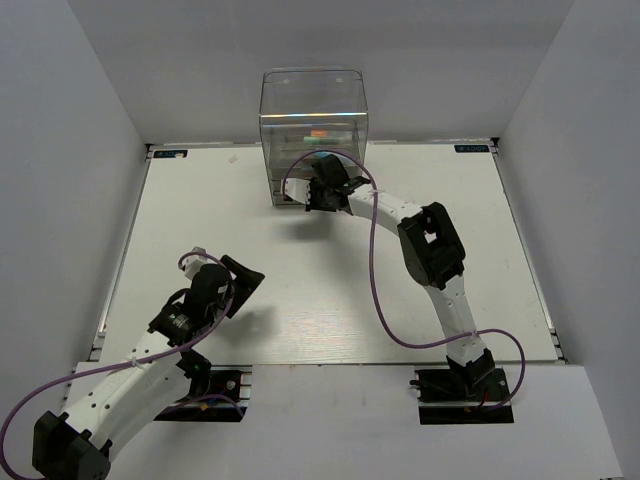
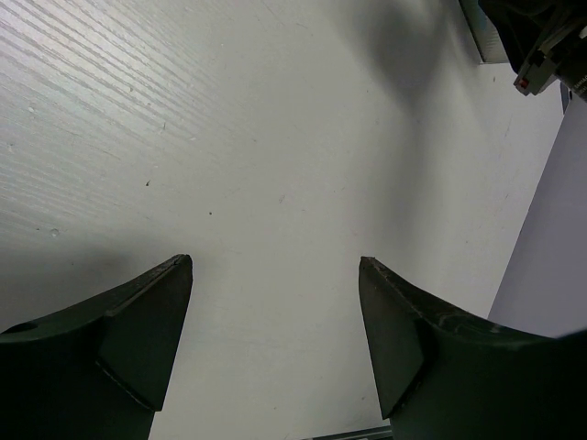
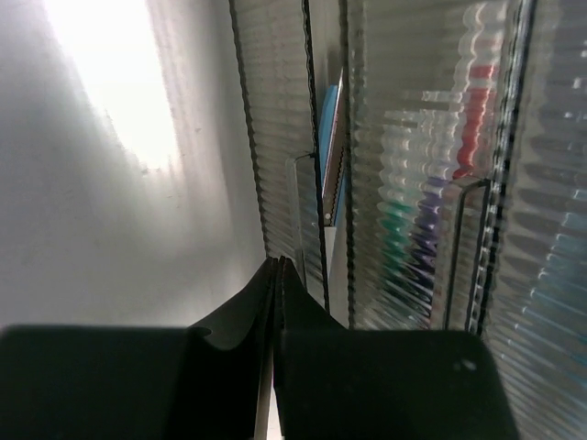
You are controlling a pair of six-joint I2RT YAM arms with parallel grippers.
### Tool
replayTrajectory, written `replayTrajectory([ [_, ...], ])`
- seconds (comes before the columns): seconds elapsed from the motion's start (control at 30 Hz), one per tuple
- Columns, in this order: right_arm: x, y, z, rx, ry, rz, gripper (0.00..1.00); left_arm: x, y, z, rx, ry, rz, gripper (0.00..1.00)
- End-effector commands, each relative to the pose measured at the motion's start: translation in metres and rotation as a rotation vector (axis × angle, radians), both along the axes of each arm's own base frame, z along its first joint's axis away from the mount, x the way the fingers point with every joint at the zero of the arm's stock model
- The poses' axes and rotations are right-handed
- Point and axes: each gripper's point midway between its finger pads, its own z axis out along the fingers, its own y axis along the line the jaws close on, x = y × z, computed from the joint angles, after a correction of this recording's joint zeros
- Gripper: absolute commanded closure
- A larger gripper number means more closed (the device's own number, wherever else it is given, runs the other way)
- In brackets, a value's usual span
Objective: Sort the stationery into containers
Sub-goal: Close the drawer
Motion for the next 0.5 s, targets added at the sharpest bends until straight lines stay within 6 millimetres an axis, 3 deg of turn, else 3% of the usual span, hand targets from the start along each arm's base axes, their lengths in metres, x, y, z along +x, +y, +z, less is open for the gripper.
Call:
replayTrajectory([
  [0.0, 0.027, 0.005, 0.028, 0.049, -0.111, -0.066, 1.0, 0.005, -0.003, 0.013, -0.014, -0.031, 0.003, 0.17],
  [0.47, 0.028, -0.007, 0.024, 0.016, -0.12, -0.108, 1.0, 0.005, -0.003, 0.016, -0.021, -0.029, 0.008, 0.17],
])
